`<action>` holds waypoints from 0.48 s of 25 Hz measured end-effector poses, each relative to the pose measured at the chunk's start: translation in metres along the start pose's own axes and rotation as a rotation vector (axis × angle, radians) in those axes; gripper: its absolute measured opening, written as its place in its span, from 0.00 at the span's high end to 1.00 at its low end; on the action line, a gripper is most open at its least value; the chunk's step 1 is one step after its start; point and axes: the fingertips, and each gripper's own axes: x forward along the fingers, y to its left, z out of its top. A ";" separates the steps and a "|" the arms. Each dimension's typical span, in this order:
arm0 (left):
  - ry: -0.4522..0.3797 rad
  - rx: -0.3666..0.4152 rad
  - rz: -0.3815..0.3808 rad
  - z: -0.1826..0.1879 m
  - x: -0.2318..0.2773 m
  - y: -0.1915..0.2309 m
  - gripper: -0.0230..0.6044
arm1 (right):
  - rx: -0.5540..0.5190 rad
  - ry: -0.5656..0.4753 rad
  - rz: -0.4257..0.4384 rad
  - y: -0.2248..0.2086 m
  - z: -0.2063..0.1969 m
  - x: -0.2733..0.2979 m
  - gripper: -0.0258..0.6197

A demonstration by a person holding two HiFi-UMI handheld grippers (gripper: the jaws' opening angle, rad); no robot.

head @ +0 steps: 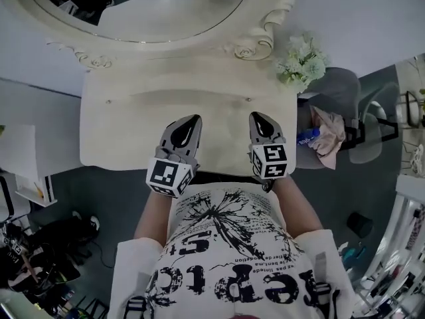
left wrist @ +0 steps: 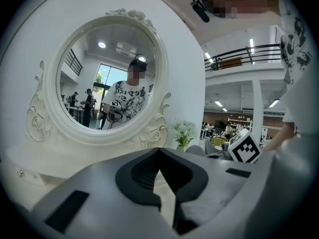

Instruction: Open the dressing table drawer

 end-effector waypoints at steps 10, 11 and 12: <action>0.108 -0.028 -0.037 -0.047 0.025 0.024 0.95 | 0.027 0.159 -0.095 -0.022 -0.063 0.070 0.72; 0.116 -0.034 -0.036 -0.051 0.027 0.026 0.95 | 0.031 0.170 -0.106 -0.025 -0.066 0.076 0.72; 0.123 -0.040 -0.036 -0.054 0.028 0.028 0.95 | 0.038 0.179 -0.117 -0.029 -0.068 0.081 0.72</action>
